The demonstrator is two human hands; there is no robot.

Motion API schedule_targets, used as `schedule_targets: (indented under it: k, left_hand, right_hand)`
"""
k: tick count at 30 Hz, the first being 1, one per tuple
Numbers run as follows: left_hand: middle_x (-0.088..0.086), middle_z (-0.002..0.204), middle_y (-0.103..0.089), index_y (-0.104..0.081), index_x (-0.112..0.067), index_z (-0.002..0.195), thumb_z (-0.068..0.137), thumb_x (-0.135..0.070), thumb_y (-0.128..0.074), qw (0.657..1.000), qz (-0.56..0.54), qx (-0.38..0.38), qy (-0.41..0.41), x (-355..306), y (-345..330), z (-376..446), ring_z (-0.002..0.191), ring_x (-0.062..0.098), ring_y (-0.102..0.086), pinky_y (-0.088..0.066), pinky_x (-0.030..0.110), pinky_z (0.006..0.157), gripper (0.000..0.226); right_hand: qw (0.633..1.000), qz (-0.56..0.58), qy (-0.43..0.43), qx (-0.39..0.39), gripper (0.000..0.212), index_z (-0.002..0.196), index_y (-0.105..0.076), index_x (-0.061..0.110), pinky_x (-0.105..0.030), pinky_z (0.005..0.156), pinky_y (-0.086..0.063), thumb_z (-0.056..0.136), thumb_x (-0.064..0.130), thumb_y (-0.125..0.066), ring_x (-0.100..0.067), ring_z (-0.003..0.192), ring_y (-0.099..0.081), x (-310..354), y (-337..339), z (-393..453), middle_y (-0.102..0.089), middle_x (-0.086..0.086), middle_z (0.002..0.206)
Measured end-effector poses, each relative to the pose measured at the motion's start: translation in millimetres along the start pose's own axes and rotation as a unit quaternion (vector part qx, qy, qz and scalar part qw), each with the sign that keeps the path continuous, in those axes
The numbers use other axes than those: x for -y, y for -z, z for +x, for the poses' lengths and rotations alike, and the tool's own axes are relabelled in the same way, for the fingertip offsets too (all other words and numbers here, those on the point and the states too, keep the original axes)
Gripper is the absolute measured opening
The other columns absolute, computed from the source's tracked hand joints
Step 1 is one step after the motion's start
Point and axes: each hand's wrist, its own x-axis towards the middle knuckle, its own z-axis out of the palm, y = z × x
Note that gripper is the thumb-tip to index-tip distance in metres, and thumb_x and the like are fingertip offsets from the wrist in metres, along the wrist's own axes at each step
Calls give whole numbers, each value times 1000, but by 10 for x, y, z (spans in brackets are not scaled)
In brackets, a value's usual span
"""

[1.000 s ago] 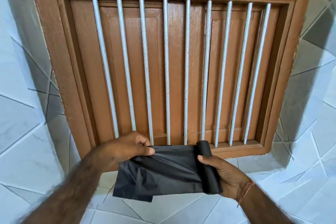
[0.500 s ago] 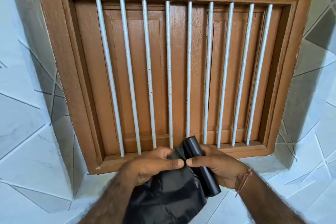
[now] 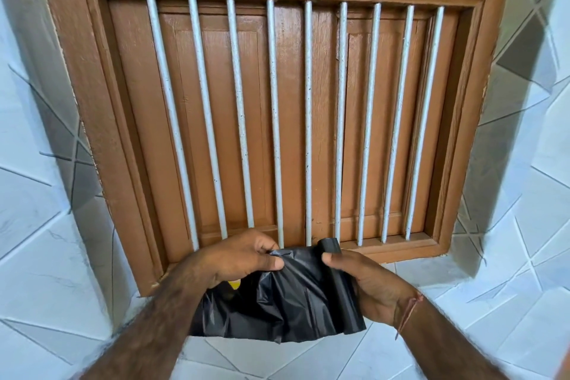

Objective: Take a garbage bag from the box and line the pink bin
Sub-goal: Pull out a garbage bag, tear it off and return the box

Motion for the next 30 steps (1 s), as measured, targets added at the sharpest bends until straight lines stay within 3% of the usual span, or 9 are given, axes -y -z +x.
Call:
schedule_targets:
  k: [5,8,12,15,18,21,23,27,30]
  left_hand:
    - [9,91,-70,-70,0,92,92,-22,-64,1000,15,14,17,46,119,-79,85,17,-61,-44,32,80,22]
    - [9,90,-70,-70,-3,89,89,-27,-65,1000,13,14,14,90,173,-130,84,17,-60,-44,33,81,24]
    - [12,91,-66,-68,2,95,84,-34,-66,1000,23,13,14,177,230,-185,84,22,-56,-41,37,78,38]
    - [11,89,-68,-70,-3,94,84,-33,-66,999,34,28,21,211,215,-189,82,21,-59,-43,37,77,32]
    - [9,100,-74,-71,-5,97,89,-27,-65,999,17,34,22,176,158,-181,92,21,-66,-50,35,86,24]
    - [11,113,-73,-68,-7,108,88,-39,-67,999,-14,29,25,99,9,-144,108,24,-68,-49,36,100,37]
    - [7,112,-74,-70,-14,106,85,-46,-67,999,-42,10,2,56,-148,-76,108,21,-68,-49,37,102,38]
    - [0,90,-73,-70,-18,92,83,-45,-70,995,-76,-68,-25,50,-410,101,89,15,-68,-50,34,87,29]
    - [7,72,-52,-60,-16,68,76,-48,-71,995,-47,-86,-33,145,-401,142,71,18,-51,-40,36,69,35]
  right_hand:
    - [998,-31,23,-50,48,106,-69,-3,-44,83,-56,61,8,-80,-36,91,-69,-57,40,71,-73,-23,101]
    - [996,-8,15,-86,58,111,-66,-4,-45,85,-51,57,14,-75,-34,90,-64,-31,84,66,-69,-24,101]
    - [994,15,9,-110,67,124,-59,-2,-48,99,-47,61,20,-72,-35,100,-64,-6,79,48,-62,-30,123]
    - [994,-18,48,-95,51,113,-68,2,-51,101,-46,66,21,-76,-42,110,-64,38,26,30,-66,-29,118]
    - [994,-49,72,-66,31,104,-73,7,-49,99,-50,76,18,-74,-39,106,-67,66,-15,11,-72,-23,110]
    - [992,-76,83,-50,30,107,-72,11,-46,98,-51,78,19,-74,-36,105,-68,88,-55,3,-73,-20,111]
    - [991,-93,87,-43,26,106,-71,11,-44,96,-52,81,17,-71,-34,102,-69,100,-89,0,-72,-20,110]
    - [989,-105,89,-55,20,103,-72,11,-42,92,-53,84,17,-71,-32,99,-71,111,-134,-17,-75,-16,103]
    - [985,-91,98,-112,20,105,-71,10,-44,93,-54,88,21,-68,-33,98,-71,109,-98,-16,-76,-16,101]
